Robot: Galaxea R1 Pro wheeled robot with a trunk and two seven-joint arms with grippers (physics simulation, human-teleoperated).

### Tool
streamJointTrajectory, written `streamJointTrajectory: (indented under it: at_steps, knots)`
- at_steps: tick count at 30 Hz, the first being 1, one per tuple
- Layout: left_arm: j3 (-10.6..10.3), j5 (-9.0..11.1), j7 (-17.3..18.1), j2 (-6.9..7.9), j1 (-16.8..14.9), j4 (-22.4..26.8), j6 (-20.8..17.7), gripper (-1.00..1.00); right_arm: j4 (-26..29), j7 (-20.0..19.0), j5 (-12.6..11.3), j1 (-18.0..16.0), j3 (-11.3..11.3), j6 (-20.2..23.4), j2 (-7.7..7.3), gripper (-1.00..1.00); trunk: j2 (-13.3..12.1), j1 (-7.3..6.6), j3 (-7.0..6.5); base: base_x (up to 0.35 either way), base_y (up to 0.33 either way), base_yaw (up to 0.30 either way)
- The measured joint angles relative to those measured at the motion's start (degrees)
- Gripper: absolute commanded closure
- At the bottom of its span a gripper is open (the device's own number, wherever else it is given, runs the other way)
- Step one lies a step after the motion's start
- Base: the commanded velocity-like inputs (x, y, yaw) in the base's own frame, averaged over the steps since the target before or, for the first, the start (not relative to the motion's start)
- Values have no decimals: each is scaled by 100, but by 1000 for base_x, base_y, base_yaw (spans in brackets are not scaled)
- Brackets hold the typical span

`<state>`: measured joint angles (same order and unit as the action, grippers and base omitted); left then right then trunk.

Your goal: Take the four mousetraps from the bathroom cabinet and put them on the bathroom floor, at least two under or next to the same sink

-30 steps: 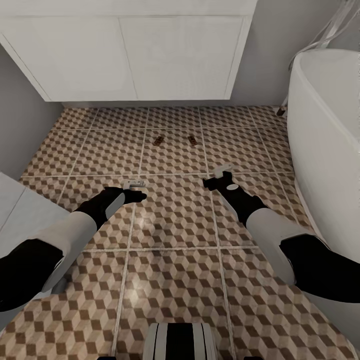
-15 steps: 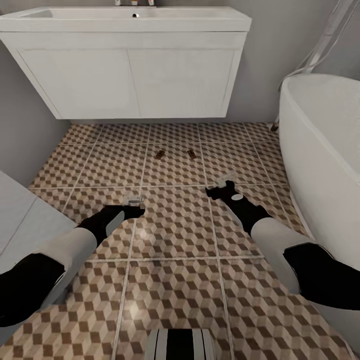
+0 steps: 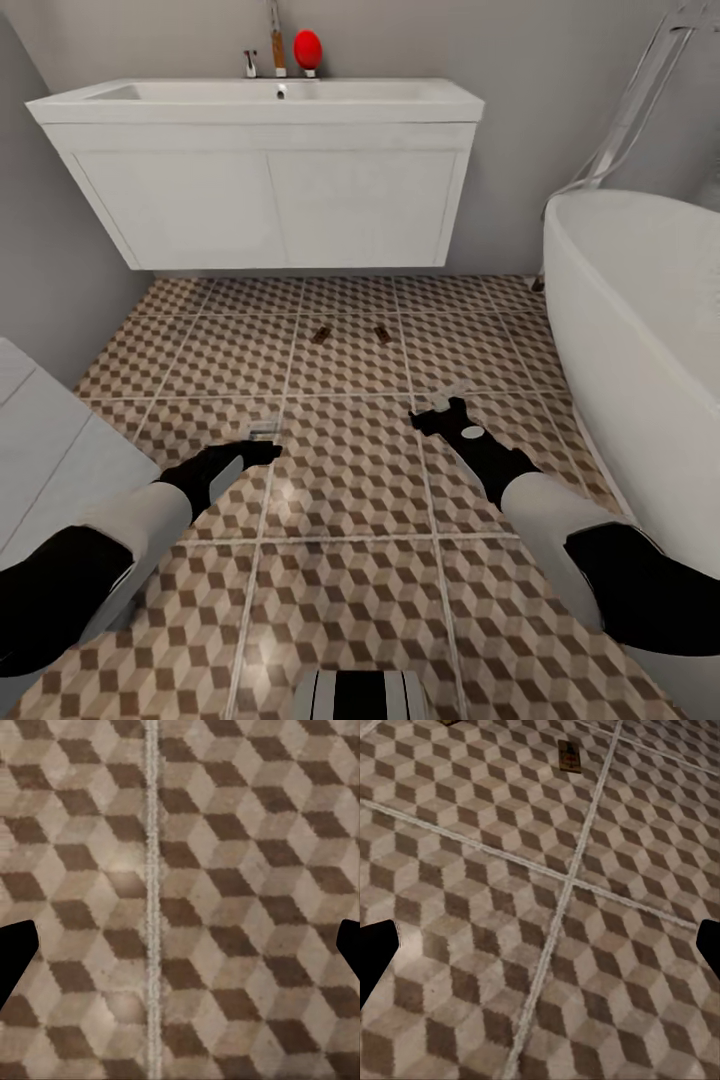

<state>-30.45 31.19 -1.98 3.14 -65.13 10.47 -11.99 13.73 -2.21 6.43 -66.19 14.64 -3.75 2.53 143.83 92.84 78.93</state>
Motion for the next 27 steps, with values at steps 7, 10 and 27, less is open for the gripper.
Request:
streamJointTrajectory:
  at_steps: [7, 10, 27]
  knots:
    - [-20, -6, 457, -8, 249, -656, 651, -100, -4, 16, 3, 478, 1, -280, 0, -100, -9, -18, -220, 0, 0, 0]
    - [-27, -7, 544, -40, 301, -1084, 1113, -100, -5, 25, 7, 665, 3, -329, 0, -100, -14, -25, -314, 0, 0, 0]
    - [-40, -16, 720, -41, 1032, -1433, 1975, -100, -6, 45, 8, 1310, -1, -795, -239, -100, -36, -70, -850, 0, 0, 0]
